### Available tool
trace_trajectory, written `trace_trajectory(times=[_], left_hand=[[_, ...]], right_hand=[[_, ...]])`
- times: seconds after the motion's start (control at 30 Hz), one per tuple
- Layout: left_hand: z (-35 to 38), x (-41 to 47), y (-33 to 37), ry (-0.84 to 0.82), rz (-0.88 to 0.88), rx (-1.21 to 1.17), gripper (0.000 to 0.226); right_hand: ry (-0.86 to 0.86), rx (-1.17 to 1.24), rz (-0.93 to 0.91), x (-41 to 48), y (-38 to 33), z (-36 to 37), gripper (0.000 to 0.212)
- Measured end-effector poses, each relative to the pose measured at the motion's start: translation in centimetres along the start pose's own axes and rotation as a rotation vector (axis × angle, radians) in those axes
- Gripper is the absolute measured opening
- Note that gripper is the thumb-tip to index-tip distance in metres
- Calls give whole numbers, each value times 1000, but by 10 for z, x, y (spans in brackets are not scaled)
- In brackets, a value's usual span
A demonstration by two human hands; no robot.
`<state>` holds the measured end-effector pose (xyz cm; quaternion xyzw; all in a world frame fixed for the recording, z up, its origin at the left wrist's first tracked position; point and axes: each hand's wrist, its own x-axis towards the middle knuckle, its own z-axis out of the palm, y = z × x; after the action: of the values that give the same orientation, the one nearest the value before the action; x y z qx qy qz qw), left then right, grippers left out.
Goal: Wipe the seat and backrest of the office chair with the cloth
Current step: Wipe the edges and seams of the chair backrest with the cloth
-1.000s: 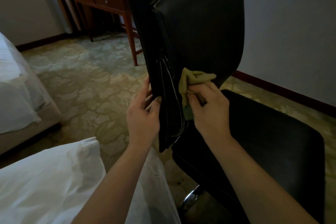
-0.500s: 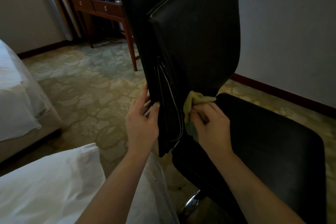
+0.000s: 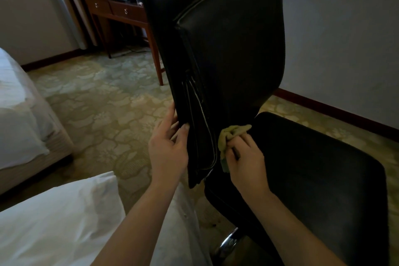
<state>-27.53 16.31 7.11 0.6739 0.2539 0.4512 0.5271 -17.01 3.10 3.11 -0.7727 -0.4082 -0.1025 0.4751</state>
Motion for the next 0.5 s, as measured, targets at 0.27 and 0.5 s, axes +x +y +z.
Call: trace_trajectory(times=[0.27, 0.5], left_hand=[[-1, -1, -1, 8, 13, 28, 59], [-1, 0, -2, 14, 10, 53, 59]], right_hand=[[128, 160, -45, 33, -29, -24, 27], [172, -1, -156, 18, -23, 2, 21]])
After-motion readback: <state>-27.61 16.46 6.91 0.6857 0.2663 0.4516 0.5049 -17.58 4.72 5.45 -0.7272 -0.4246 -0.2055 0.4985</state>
